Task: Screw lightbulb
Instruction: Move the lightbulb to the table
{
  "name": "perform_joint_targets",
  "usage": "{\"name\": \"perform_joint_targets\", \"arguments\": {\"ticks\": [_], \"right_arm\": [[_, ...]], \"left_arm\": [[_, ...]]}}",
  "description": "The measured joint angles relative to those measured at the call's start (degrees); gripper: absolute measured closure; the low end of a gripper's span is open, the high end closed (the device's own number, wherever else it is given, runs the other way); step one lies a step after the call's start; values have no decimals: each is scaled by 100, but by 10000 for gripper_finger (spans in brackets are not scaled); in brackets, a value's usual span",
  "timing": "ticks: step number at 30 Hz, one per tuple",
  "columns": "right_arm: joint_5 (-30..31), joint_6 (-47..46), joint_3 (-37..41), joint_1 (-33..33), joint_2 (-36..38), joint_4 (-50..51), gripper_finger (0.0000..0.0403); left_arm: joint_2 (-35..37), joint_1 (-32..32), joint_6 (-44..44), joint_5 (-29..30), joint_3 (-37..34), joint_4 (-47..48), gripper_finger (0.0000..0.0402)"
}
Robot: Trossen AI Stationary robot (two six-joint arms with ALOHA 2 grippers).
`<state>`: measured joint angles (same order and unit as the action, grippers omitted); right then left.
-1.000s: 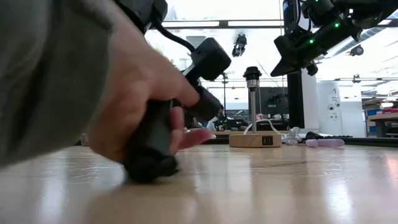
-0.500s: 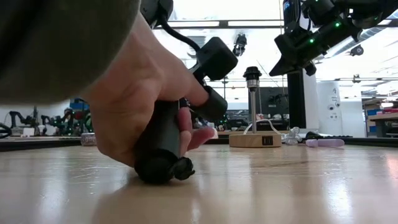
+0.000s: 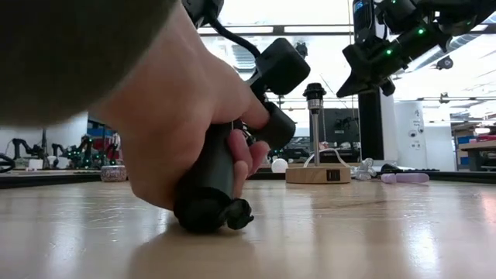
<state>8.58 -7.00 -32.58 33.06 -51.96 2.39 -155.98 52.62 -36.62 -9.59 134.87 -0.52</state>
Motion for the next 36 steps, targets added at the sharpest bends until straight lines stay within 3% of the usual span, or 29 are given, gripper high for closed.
{"name": "perform_joint_targets", "arguments": {"ticks": [10, 15, 19, 22, 27, 29, 32, 36], "right_arm": [[-2, -311, -7, 0, 15, -48, 390], [-101, -707, -542, 0, -39, 259, 390], [93, -556, -1126, 25, -386, 489, 390], [204, -248, -1559, 238, -847, 530, 390], [-407, 69, -2623, 1048, -1887, 1252, 390], [-708, 222, -3061, 1414, -2338, 1283, 390], [-1491, 273, -3839, 1949, -3034, 1281, 390], [-2315, 265, -4924, 2441, -3998, 1477, 390]], "left_arm": [[0, -8, 120, -38, 0, -36, 315], [119, 6, -114, -841, -2, -221, 315], [445, 29, 410, -1604, -2, -394, 315], [724, 29, 891, -1674, -2, -156, 315], [1063, 39, 1855, -1448, 0, 658, 315], [1095, 59, 2313, -1095, 2, 1143, 315], [1080, 105, 2857, -335, -15, 1624, 315], [1080, 117, 3295, -256, -106, 1646, 315]]}}
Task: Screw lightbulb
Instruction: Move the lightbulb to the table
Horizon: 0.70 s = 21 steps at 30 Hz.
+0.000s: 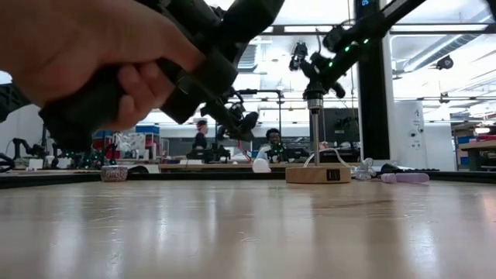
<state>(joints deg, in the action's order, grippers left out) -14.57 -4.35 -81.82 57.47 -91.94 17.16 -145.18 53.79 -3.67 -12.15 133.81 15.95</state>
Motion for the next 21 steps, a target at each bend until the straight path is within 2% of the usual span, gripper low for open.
{"name": "perform_joint_targets", "arguments": {"ticks": [8, 15, 18, 21], "right_arm": [[-134, 192, -1864, 441, -1702, 579, 390], [-551, 104, -3267, 590, -2969, 944, 390], [-664, 102, -3826, 613, -3454, 1109, 390], [-737, 100, -4339, 632, -3927, 1300, 390]], "left_arm": [[0, -23, 320, -31, -165, -408, 315], [0, 29, 451, 522, -584, -731, 315], [0, 45, 515, 509, -853, -1013, 315], [0, 32, 702, 190, -1069, -1339, 315]]}}
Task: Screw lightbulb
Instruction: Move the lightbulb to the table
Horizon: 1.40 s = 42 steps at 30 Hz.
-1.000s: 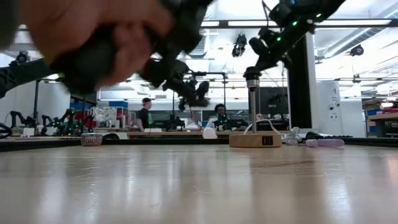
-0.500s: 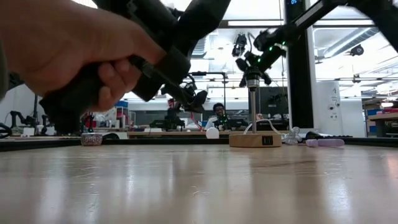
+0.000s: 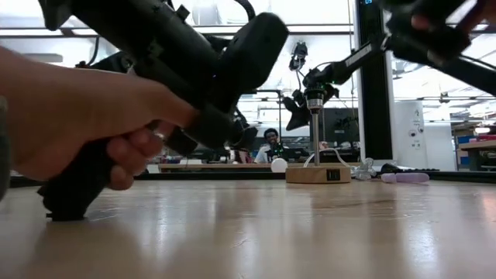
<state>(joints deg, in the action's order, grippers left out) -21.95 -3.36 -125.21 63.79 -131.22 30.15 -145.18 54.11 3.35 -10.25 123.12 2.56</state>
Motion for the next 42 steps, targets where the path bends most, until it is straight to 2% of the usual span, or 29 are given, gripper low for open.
{"name": "perform_joint_targets", "arguments": {"ticks": [2, 6, 10, 26, 32, 37, 40, 42], "right_arm": [[-36, 0, -373, 28, -294, 141, 390], [-216, -57, -982, 142, -864, 473, 390], [-668, -262, -927, 230, -1077, 270, 390], [-707, -568, -926, 216, -1532, 242, 390], [-694, -606, -931, 212, -1641, -382, 390], [-750, -903, -937, 193, -1736, -895, 390], [-1203, -1228, -933, 147, -1906, -1064, 390], [-1257, -1338, -924, 68, -1999, -1154, 390]], "left_arm": [[0, -55, 187, -257, -125, -209, 315], [-4, -127, 228, -410, -57, -231, 315], [4, -154, 213, -393, -72, -457, 315], [0, -169, 149, -384, -113, -648, 317], [0, -68, 77, -122, -113, -791, 340], [0, 64, -91, -129, -131, -909, 371], [0, 85, -199, -444, -141, -915, 391], [0, 80, -270, -595, -141, -893, 399]]}}
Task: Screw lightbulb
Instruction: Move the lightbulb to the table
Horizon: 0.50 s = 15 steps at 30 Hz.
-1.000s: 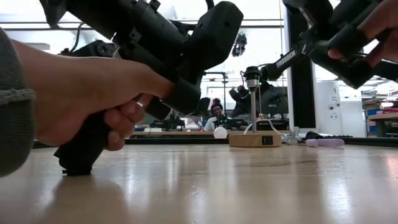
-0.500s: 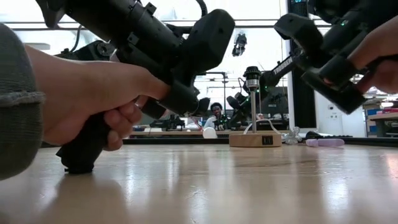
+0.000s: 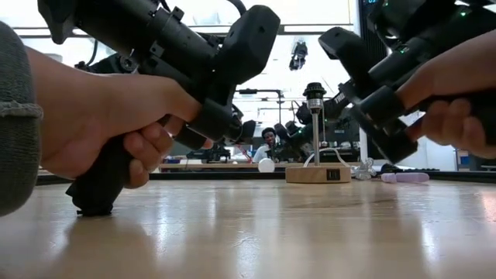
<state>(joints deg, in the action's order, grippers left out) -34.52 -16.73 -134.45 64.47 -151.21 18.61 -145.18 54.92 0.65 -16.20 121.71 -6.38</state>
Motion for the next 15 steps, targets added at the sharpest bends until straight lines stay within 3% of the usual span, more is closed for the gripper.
{"name": "perform_joint_targets", "arguments": {"ticks": [15], "right_arm": [[289, 122, -9, -218, -58, 61, 390]], "left_arm": [[0, -13, 84, -239, -2, 41, 401]]}}
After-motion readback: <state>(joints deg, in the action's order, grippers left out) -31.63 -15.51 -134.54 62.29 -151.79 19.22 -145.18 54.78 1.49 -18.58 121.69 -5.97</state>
